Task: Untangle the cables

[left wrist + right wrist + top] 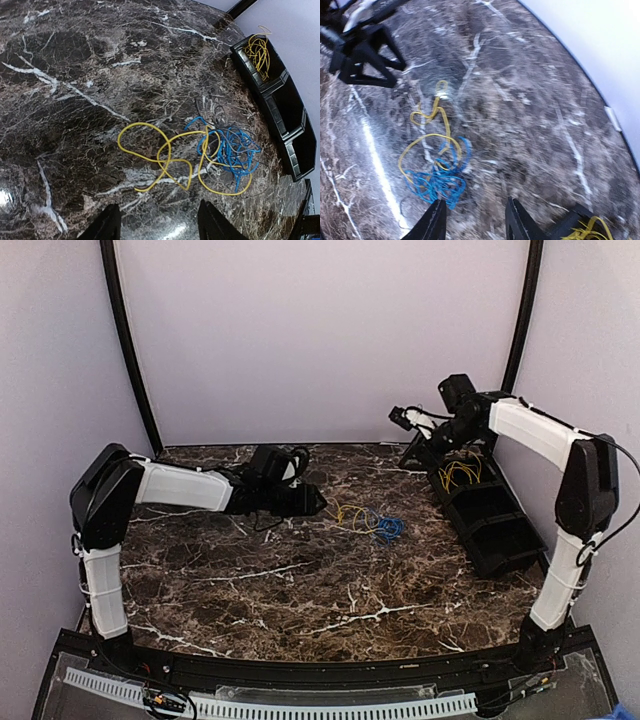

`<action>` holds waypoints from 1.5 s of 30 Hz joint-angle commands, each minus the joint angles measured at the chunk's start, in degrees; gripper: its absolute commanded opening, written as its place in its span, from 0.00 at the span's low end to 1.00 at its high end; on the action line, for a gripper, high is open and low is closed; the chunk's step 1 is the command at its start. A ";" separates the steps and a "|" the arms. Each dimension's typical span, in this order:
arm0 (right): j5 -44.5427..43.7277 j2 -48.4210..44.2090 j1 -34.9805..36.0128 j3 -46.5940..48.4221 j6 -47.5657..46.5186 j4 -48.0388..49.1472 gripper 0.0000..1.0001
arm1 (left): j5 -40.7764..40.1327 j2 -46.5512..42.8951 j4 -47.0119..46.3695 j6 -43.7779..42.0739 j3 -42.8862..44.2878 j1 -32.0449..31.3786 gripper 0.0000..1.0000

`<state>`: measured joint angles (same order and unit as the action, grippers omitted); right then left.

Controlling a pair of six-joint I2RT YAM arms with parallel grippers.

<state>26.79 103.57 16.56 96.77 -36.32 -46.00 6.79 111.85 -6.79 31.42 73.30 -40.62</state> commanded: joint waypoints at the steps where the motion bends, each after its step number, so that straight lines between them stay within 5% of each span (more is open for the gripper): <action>1: 9.20 5.00 5.07 -2.23 2.36 3.02 0.41 | 5.05 5.05 -2.58 0.45 4.72 2.48 0.54; 16: 11.73 4.54 6.29 -8.83 8.14 10.22 0.42 | 18.06 21.40 -14.06 0.17 13.17 6.00 0.46; 22: 10.49 4.73 6.32 -7.61 8.75 10.10 0.42 | 20.25 23.50 -17.08 1.96 14.65 5.99 0.13; 25: 9.19 4.86 6.38 -5.71 9.05 9.81 0.43 | 19.87 21.08 -20.13 1.71 12.14 5.95 0.01; 32: 12.08 6.89 8.13 -1.97 9.51 11.15 0.64 | 18.49 6.63 -24.43 -0.62 4.26 5.90 0.00; 45: 17.37 18.56 15.07 6.23 11.91 19.09 0.66 | 17.17 -9.56 -24.30 2.29 -4.03 4.94 0.00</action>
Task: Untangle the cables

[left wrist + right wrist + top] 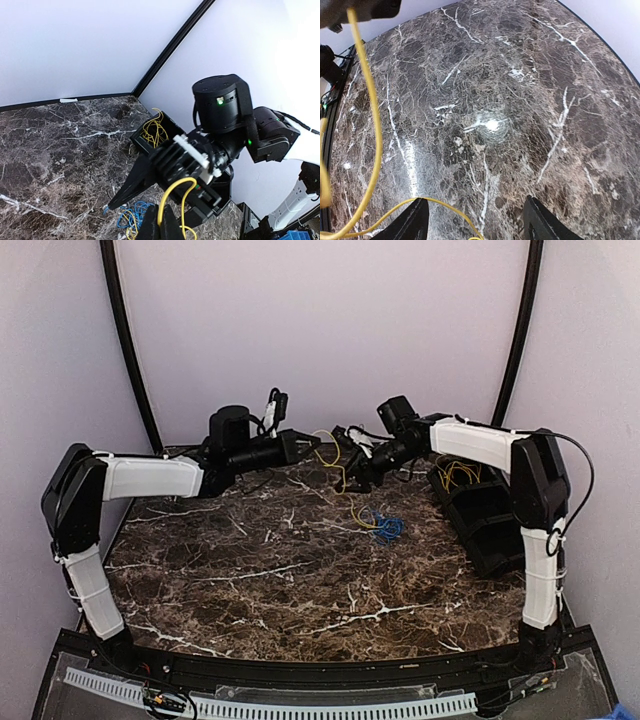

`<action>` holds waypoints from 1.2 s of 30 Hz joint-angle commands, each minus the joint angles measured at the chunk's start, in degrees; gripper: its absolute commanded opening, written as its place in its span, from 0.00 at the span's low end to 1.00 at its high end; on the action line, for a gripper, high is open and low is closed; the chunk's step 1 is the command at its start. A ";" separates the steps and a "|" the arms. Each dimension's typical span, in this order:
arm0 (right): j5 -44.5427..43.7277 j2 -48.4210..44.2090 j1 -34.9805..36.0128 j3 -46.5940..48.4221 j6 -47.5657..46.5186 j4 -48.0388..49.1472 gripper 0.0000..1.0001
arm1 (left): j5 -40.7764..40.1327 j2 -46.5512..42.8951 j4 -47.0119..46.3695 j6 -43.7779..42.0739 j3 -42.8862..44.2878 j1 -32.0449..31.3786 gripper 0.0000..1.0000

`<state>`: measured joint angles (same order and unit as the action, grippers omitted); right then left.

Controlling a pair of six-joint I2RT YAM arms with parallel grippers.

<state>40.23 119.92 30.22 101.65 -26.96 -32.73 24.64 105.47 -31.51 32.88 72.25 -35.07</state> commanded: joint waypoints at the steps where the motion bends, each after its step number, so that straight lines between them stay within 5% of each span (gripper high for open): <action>1: 5.65 2.92 1.62 1.02 3.61 7.31 0.65 | -0.84 -3.70 0.47 0.89 -3.25 -0.61 0.00; 7: 10.34 8.13 2.51 0.55 8.39 11.08 0.52 | -3.13 -9.77 2.30 0.47 -4.44 -0.69 0.00; 15: 3.39 11.27 2.63 -2.73 10.92 7.84 0.40 | -10.13 -21.88 12.36 -8.19 3.52 -0.70 0.00; 25: -3.09 10.02 2.33 -11.33 12.87 8.19 0.43 | -22.44 -28.77 26.57 -21.84 22.46 -0.68 0.00; 36: -7.40 9.45 0.72 -11.74 12.82 7.85 0.47 | -26.35 -33.71 26.01 -22.34 20.60 -0.70 0.00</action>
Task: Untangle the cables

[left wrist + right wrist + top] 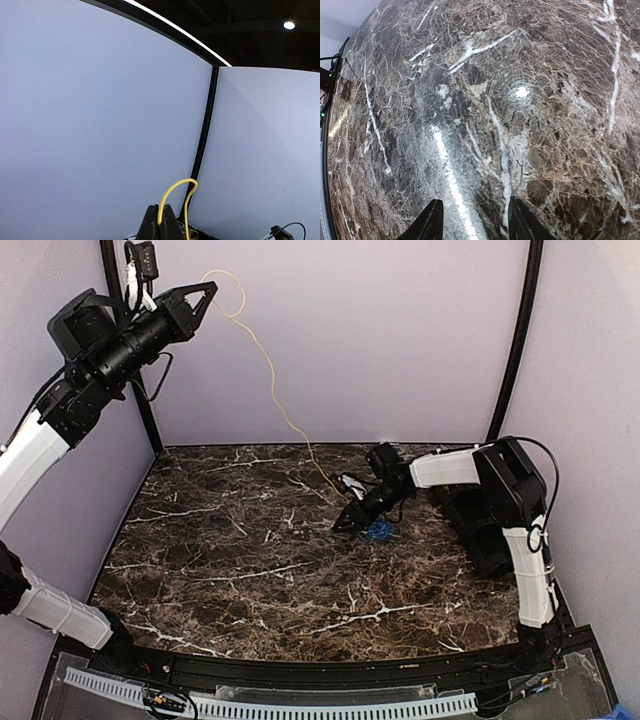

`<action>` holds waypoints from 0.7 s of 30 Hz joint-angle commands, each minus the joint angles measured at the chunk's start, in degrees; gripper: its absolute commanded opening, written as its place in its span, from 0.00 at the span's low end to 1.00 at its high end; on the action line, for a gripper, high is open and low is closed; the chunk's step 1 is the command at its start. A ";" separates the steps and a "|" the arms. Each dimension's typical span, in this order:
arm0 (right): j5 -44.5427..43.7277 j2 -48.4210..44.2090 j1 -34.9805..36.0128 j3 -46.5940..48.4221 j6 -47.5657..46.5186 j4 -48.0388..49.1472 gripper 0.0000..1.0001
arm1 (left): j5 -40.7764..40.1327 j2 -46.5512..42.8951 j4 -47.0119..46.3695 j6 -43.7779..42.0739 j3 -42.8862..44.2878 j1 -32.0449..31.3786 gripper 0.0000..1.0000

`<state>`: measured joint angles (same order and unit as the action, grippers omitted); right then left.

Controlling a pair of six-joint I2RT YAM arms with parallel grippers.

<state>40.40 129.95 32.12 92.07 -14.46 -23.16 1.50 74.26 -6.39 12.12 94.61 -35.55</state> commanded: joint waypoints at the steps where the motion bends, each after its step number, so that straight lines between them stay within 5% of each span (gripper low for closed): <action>1: -8.06 -0.92 -1.52 -2.44 0.31 -1.57 0.48 | -4.39 -3.52 0.76 -2.69 -1.78 -0.22 0.00; 12: -6.25 -1.73 -3.47 -1.45 -0.72 -2.76 0.54 | -9.04 -2.31 6.05 -10.57 8.61 -0.18 0.00; 21: -1.72 -9.62 -5.08 6.73 -4.67 -12.88 0.56 | -3.60 -3.51 -1.14 5.19 -14.88 -0.22 0.00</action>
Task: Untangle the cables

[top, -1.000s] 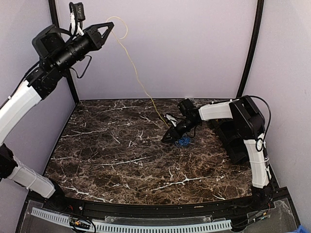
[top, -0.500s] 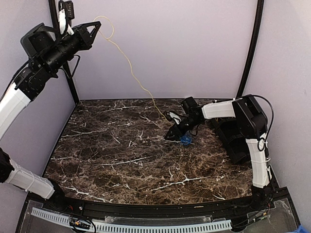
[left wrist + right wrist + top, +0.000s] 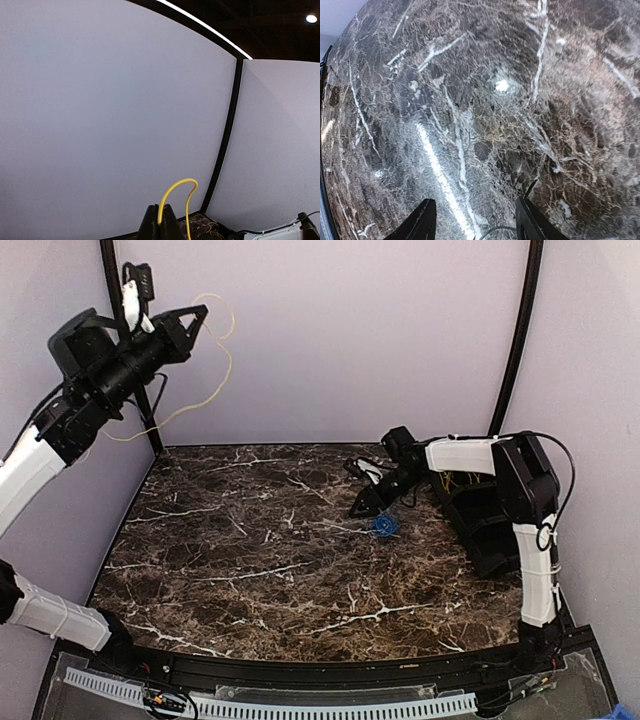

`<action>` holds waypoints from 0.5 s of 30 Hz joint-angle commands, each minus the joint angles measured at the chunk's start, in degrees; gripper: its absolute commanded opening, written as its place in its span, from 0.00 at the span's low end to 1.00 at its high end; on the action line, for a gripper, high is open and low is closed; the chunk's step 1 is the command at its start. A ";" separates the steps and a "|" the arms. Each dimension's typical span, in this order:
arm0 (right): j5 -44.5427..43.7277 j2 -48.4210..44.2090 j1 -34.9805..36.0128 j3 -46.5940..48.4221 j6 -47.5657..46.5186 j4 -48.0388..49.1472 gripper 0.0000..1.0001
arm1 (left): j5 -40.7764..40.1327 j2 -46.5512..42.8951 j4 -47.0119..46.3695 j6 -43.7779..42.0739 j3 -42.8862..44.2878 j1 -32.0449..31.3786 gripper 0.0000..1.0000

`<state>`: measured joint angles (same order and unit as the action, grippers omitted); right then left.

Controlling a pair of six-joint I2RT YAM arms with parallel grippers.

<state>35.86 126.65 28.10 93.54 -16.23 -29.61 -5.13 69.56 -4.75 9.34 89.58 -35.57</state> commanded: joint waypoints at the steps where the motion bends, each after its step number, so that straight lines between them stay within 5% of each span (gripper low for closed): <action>1: 3.39 -7.26 -1.18 5.88 -3.24 -7.42 0.56 | 3.48 1.13 -4.18 9.95 -11.53 -0.20 0.00; 10: -5.71 -14.75 -1.42 13.90 -4.92 -11.91 0.58 | 8.12 1.65 -9.11 17.75 -24.55 -0.20 0.00; 15: -3.47 -17.70 -1.42 9.29 -3.57 -6.21 0.56 | 6.11 2.72 -10.10 18.07 -29.99 -0.13 0.00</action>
<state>32.05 110.50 26.94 105.82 -20.29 -38.59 1.19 73.10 -10.87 25.45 63.72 -35.57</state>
